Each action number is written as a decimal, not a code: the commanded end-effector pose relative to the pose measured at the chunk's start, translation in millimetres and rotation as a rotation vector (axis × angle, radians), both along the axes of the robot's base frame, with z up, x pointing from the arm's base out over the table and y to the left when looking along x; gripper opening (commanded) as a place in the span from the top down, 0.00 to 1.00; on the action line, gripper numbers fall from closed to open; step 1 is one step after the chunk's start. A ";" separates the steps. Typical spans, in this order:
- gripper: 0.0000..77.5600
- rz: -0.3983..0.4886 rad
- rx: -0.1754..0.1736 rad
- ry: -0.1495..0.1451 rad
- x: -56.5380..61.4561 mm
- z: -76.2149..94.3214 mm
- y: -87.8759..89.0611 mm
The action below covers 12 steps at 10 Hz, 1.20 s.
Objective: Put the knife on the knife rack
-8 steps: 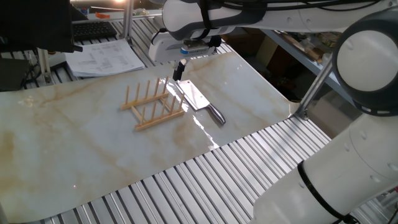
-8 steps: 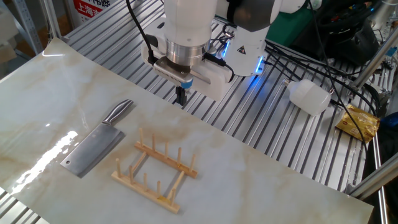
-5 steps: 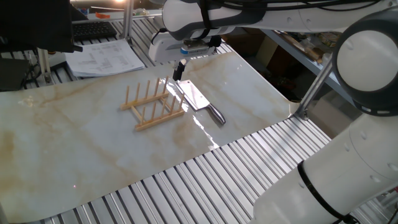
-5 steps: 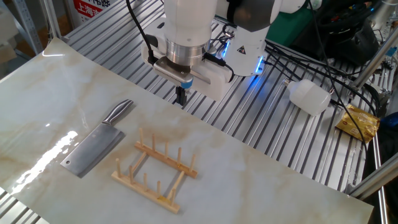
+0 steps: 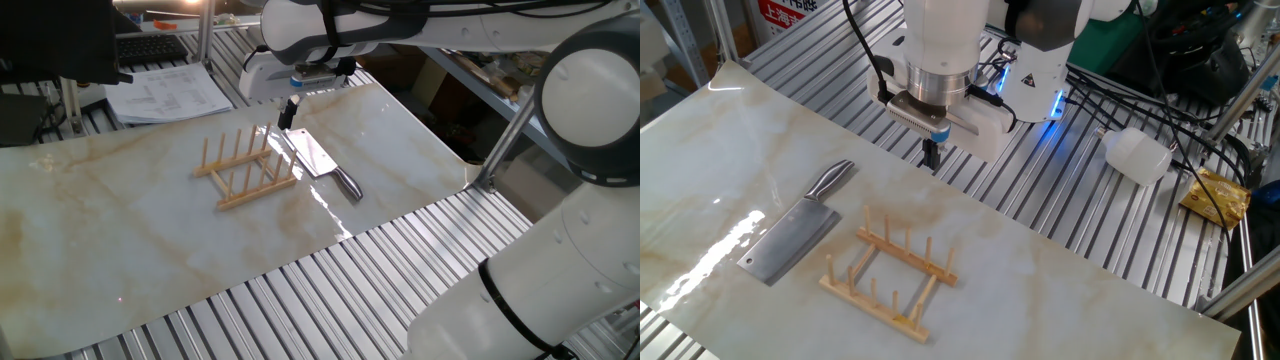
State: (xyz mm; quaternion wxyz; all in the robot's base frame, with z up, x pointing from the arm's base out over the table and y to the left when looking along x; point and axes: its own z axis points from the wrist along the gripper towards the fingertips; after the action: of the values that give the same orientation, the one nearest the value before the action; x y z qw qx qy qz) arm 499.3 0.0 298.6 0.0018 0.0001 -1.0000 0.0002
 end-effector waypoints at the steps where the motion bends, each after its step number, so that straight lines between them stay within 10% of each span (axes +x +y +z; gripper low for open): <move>1: 1.00 0.015 0.014 -0.006 0.0 0.0 0.0; 3: 1.00 0.036 -0.053 -0.005 -0.2 0.5 0.8; 12: 1.00 0.021 -0.033 0.010 -0.1 0.4 0.7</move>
State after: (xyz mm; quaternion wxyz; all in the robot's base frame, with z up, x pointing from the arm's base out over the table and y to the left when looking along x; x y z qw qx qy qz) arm 498.6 0.8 297.7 0.0083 0.0106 -0.9998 0.0165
